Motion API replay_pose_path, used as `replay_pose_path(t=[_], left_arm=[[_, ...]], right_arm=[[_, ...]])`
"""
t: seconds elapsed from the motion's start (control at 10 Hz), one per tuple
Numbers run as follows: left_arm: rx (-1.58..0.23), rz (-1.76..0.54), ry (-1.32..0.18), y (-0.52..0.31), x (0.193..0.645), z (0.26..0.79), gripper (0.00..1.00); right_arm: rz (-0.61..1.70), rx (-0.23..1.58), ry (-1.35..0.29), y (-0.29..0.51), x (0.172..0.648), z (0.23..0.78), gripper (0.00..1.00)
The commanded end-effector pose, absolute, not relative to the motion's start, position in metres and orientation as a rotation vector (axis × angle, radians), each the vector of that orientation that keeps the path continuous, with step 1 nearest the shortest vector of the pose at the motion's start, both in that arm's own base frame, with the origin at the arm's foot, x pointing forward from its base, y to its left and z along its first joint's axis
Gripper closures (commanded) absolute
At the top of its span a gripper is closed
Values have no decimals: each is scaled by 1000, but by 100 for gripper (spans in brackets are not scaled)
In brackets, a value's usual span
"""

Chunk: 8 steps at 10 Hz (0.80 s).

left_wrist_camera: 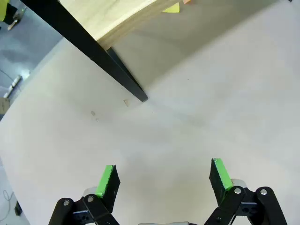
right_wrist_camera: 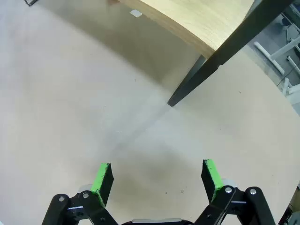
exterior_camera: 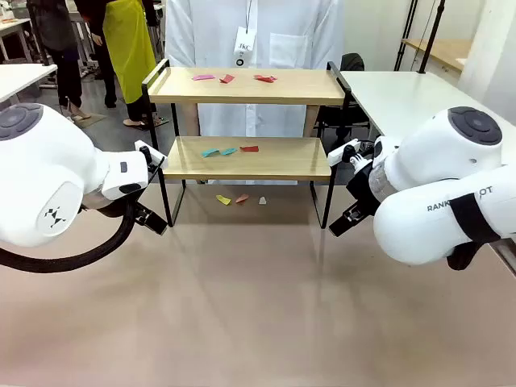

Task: Clean the shelf.
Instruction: Pick up the Duster handed by the human.

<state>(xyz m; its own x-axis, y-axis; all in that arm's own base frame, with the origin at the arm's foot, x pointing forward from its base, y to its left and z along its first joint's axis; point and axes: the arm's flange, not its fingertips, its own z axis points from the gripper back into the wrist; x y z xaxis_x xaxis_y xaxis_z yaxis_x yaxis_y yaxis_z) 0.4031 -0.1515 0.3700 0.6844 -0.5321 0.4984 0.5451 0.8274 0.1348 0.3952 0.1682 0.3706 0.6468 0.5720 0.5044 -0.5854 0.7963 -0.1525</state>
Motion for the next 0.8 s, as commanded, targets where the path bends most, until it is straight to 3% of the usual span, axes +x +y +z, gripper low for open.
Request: replay_pose_path(t=[0.0,0.7], left_arm=[[-25,-604,-551,-152,403,370,0],[-25,-604,-551,-152,403,370,0]], right_arm=[[658,25,-565,168,395,371,0],[658,25,-565,168,395,371,0]])
